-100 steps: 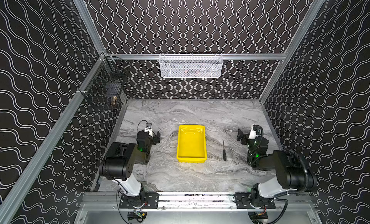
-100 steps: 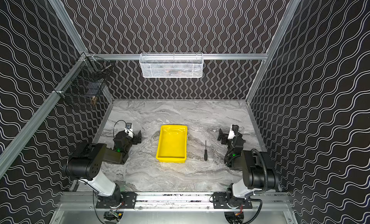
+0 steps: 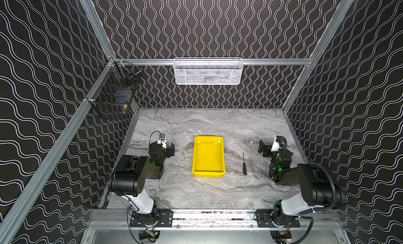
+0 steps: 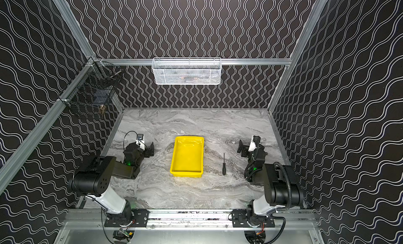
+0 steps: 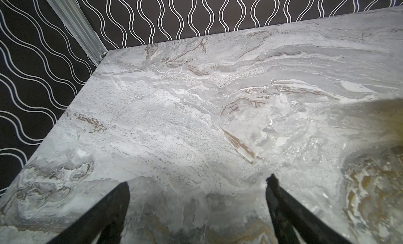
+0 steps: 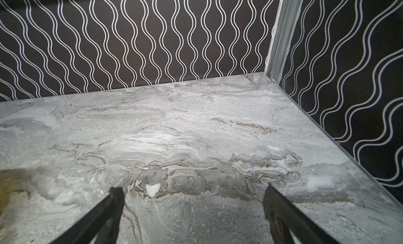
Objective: Put the screwdriver in the bin
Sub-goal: Pick up the screwdriver from the center of the table.
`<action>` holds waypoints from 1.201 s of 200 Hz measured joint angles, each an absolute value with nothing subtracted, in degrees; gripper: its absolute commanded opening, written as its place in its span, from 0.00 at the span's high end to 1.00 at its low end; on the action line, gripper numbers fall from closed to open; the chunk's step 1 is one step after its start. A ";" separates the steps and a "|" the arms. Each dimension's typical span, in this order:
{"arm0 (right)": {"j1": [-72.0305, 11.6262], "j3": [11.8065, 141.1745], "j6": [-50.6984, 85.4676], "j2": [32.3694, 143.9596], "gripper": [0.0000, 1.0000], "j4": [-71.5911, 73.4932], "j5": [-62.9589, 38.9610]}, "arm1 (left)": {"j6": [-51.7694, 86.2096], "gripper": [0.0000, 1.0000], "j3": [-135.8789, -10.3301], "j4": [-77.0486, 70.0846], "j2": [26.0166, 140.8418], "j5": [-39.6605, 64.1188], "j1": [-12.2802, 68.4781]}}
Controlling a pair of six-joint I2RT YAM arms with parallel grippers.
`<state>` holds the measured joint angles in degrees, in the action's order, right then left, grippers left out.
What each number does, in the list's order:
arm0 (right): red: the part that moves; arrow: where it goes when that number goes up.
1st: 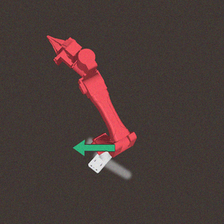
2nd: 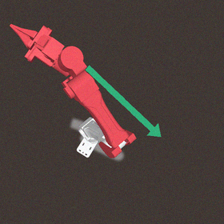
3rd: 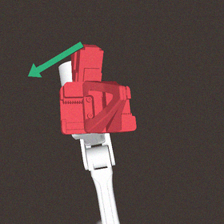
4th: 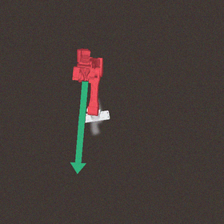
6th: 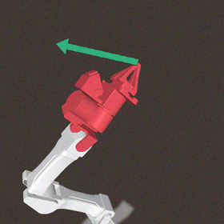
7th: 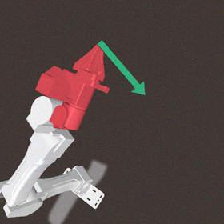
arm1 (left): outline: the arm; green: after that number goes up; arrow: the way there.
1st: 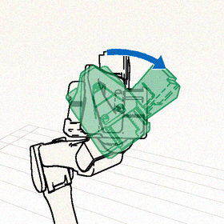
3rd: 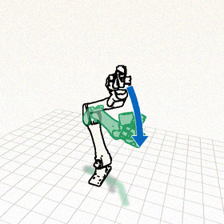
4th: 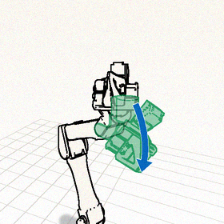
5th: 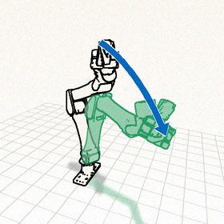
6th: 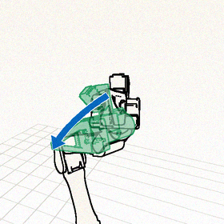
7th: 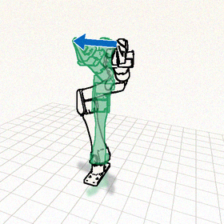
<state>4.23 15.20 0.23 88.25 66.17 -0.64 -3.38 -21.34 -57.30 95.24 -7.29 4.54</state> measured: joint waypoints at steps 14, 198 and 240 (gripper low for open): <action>4.23 15.22 0.23 88.25 0.01 66.11 -0.64 | -3.38 0.01 -21.32 -57.32 95.24 -7.29 4.54; 4.23 15.40 0.91 85.52 0.01 63.59 0.84 | -1.54 0.01 -22.72 -46.46 78.61 -18.37 6.63; 4.23 25.87 6.63 68.53 0.01 40.29 2.87 | 7.57 0.01 -37.56 -19.55 65.30 -25.56 10.07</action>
<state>4.23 25.87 6.63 68.53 40.29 2.87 7.57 -37.56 -19.55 65.30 -25.56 10.07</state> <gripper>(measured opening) 0.993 0.989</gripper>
